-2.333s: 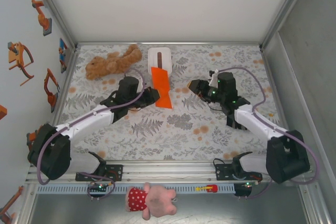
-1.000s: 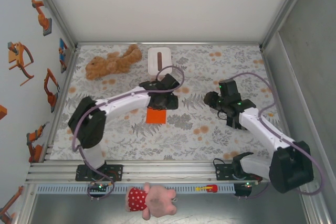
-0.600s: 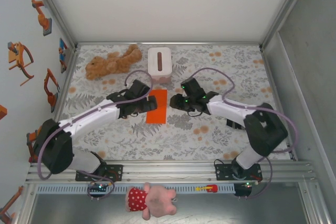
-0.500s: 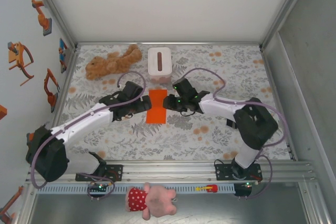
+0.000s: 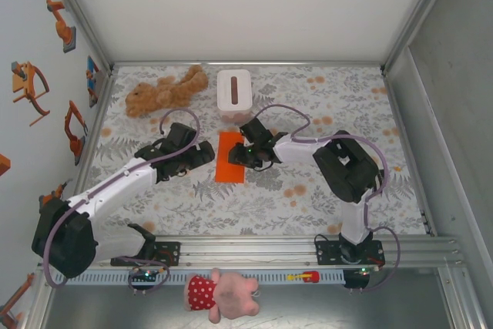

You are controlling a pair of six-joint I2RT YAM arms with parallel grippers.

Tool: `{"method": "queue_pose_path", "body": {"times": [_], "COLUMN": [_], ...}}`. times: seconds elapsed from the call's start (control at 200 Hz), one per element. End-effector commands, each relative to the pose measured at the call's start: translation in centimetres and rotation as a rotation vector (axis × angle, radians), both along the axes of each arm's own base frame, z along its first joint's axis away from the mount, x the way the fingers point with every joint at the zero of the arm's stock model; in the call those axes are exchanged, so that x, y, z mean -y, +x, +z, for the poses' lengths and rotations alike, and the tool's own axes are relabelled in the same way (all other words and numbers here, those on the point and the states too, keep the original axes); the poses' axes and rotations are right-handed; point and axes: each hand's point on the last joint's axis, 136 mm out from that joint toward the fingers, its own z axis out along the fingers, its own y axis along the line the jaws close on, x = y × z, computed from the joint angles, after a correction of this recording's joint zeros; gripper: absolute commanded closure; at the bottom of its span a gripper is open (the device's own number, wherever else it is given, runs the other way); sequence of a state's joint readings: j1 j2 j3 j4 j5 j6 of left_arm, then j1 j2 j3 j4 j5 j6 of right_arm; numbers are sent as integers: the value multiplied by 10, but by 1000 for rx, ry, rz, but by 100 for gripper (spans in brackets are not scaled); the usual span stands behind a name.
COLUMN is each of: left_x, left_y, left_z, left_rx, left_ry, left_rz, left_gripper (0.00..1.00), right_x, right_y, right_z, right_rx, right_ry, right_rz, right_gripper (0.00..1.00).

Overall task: Fold a paper plane with a square sheet of paper (pick it up from the middle)
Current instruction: Move the paper to the center of the table.

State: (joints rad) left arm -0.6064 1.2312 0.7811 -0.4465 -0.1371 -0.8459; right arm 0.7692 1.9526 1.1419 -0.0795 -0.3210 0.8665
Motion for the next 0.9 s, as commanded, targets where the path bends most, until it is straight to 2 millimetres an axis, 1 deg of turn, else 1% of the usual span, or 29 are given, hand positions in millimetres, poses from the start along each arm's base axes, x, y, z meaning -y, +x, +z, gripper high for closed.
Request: {"method": "queue_pose_path", "body": {"times": [0.0, 0.14, 0.225, 0.265, 0.32, 0.381, 0.446, 0.501, 0.571, 0.761, 0.811, 0.896], "left_x": [15, 30, 39, 45, 53, 61, 68, 76, 87, 112, 118, 126], "left_y": [2, 2, 3, 3, 5, 5, 4, 2, -3, -19, -22, -27], "left_z": [-4, -8, -11, -12, -13, -14, -15, -17, -20, -35, -39, -46], "left_rx": [-25, -49, -63, -66, -65, -65, -71, -75, -86, -145, -163, -193], "left_ry": [-64, -122, -161, -186, -220, -256, -285, -309, -331, -369, -387, -414], "left_rz": [-35, -65, -82, -90, -97, -104, -108, -118, -132, -149, -150, -156], "left_gripper": [5, 7, 11, 13, 14, 15, 16, 16, 18, 23, 26, 31], "right_x": [26, 62, 81, 86, 86, 80, 75, 74, 79, 97, 100, 99], "right_y": [-8, -16, -18, -19, -18, -15, -10, -7, -7, -17, -18, -19], "right_z": [-19, -25, -20, -17, -6, 11, 30, 40, 39, 22, 17, 9], "right_rx": [-15, 8, 67, 88, 115, 150, 184, 205, 199, 160, 147, 122], "right_ry": [-93, -155, -190, -195, -167, -104, -35, 10, 29, -15, -23, -20], "right_rz": [6, 23, 43, 50, 51, 37, -12, -58, -116, -174, -181, -176], "right_gripper": [67, 68, 68, 68, 68, 68, 68, 69, 69, 72, 72, 73]}}
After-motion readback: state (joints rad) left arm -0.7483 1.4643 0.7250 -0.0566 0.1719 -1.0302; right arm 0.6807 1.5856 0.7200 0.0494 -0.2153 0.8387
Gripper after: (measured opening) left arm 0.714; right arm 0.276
